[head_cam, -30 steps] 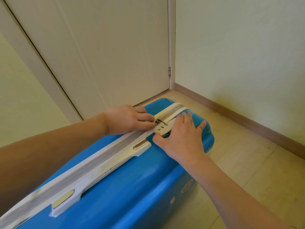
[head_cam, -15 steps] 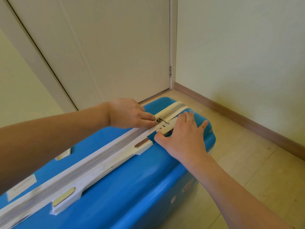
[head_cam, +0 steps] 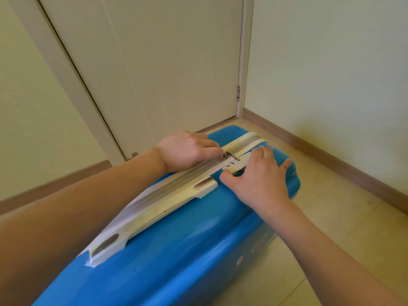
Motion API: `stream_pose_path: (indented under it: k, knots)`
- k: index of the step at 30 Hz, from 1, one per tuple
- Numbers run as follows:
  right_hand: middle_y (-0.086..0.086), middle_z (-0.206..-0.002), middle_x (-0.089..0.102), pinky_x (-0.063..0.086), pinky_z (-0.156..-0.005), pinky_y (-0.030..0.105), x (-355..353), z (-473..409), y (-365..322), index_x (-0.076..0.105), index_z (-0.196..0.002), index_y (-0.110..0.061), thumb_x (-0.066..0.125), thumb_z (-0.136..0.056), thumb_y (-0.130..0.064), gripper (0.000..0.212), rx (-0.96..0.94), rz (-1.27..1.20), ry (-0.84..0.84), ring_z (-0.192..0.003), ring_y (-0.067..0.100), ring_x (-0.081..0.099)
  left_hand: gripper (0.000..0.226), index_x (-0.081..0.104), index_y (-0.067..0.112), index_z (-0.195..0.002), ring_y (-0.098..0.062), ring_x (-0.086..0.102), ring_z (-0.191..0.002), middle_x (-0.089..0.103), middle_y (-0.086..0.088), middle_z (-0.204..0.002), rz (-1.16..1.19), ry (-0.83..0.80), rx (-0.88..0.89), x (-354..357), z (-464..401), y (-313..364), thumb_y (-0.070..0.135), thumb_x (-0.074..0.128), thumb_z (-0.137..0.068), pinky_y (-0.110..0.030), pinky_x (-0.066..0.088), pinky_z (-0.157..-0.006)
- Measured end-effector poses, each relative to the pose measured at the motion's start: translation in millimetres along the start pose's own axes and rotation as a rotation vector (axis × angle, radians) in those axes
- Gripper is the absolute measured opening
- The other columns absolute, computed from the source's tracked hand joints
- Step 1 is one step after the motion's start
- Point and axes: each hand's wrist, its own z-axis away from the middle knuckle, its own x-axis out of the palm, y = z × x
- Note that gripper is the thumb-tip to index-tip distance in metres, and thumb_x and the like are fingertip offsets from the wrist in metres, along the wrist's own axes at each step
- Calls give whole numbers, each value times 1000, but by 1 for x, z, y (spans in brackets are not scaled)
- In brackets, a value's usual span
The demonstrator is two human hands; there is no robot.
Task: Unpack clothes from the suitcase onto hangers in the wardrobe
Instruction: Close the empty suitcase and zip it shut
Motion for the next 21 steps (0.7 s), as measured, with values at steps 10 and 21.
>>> stream_pose_path:
  k: [10, 21]
  knots:
    - [12, -143, 39, 7, -112, 66, 0, 2, 3, 39, -134, 1, 50, -76, -65, 88, -12, 1, 18, -140, 29, 28, 13, 74, 20, -95, -9, 63, -82, 69, 11, -92, 381, 24, -267, -12, -19, 16, 26, 62, -93, -35, 53, -68]
    - [12, -150, 35, 3, -111, 67, 8, -2, 10, 40, -135, -2, 39, -74, -69, 91, -43, -10, 43, -147, 26, 15, 21, 67, 22, -108, -19, 56, -88, 63, 6, -99, -105, -475, 173, -40, -72, 14, 17, 51, -96, -28, 30, -59]
